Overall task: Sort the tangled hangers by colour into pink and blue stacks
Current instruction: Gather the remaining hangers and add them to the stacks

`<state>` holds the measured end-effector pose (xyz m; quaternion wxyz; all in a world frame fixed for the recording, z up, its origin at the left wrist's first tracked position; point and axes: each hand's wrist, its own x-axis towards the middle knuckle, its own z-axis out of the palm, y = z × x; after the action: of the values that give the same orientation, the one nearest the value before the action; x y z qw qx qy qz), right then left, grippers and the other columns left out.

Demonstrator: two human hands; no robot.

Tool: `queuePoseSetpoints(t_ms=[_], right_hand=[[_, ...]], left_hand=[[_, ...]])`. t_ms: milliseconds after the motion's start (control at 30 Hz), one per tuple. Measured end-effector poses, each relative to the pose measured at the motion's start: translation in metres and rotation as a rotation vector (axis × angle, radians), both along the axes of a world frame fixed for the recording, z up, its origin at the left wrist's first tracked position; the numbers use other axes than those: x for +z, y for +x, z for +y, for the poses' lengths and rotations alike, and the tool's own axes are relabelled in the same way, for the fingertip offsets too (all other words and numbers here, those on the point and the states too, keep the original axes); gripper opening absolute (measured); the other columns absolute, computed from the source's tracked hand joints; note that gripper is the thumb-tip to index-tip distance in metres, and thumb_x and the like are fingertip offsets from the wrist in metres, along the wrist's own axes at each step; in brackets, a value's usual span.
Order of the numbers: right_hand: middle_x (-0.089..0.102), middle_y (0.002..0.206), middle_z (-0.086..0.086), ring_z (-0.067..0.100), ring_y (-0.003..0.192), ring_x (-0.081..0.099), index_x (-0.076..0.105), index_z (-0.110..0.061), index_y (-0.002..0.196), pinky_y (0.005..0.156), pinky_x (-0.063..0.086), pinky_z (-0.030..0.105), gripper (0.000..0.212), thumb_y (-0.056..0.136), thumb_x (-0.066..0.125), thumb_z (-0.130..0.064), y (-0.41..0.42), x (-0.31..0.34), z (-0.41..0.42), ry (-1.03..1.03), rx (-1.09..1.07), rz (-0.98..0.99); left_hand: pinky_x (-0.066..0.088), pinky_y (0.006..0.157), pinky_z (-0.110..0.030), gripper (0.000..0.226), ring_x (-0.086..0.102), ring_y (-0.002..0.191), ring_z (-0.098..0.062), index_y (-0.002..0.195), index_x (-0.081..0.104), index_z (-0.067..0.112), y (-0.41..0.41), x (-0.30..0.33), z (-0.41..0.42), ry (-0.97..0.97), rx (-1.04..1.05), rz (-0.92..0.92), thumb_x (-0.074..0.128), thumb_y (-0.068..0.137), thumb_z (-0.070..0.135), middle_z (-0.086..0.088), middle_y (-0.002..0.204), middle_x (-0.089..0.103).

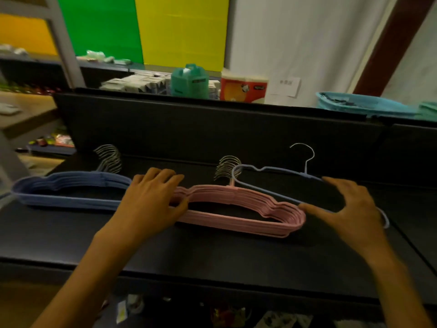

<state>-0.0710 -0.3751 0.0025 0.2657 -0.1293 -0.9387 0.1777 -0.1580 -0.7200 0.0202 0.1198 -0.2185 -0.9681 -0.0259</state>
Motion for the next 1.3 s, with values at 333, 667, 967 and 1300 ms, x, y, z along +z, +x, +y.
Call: queuePoseSetpoints(t_ms=[333, 667, 967, 1300], right_hand=[[0.046, 0.135, 0.011, 0.026, 0.124, 0.039, 0.046, -0.020, 0.135, 0.100, 0.034, 0.043, 0.094, 0.056, 0.058, -0.070, -0.038, 0.002, -0.093, 0.070, 0.187, -0.024], [0.047, 0.136, 0.005, 0.022, 0.125, 0.039, 0.046, -0.024, 0.134, 0.103, 0.032, 0.039, 0.101, 0.052, 0.043, -0.083, -0.079, -0.002, -0.253, 0.113, 0.256, -0.029], [0.045, 0.134, -0.002, 0.015, 0.122, 0.036, 0.043, -0.026, 0.135, 0.101, 0.031, 0.030, 0.088, 0.064, 0.060, -0.074, -0.115, -0.016, -0.374, 0.098, 0.259, -0.086], [0.042, 0.133, -0.005, 0.012, 0.119, 0.039, 0.040, -0.031, 0.135, 0.095, 0.032, 0.026, 0.088, 0.062, 0.063, -0.074, -0.140, -0.033, -0.399, -0.021, 0.264, -0.203]], left_hand=[[0.033, 0.103, -0.037, 0.063, 0.032, 0.131, -0.018, 0.142, 0.031, 0.030, 0.025, -0.013, -0.096, -0.013, 0.197, 0.004, 0.046, 0.087, 0.057, 0.005, 0.144, 0.038], [0.031, 0.107, -0.037, 0.066, 0.030, 0.134, -0.018, 0.145, 0.026, 0.029, 0.004, -0.018, -0.241, 0.012, 0.276, 0.002, 0.047, 0.088, 0.055, 0.003, 0.147, 0.034], [0.034, 0.104, -0.037, 0.063, 0.035, 0.130, -0.020, 0.141, 0.033, 0.028, -0.042, -0.010, -0.328, 0.045, 0.166, 0.017, 0.051, 0.086, 0.053, 0.001, 0.142, 0.041], [0.034, 0.103, -0.037, 0.064, 0.032, 0.131, -0.020, 0.144, 0.028, 0.026, -0.069, -0.014, -0.339, 0.105, 0.051, 0.002, 0.049, 0.088, 0.051, 0.000, 0.144, 0.038]])
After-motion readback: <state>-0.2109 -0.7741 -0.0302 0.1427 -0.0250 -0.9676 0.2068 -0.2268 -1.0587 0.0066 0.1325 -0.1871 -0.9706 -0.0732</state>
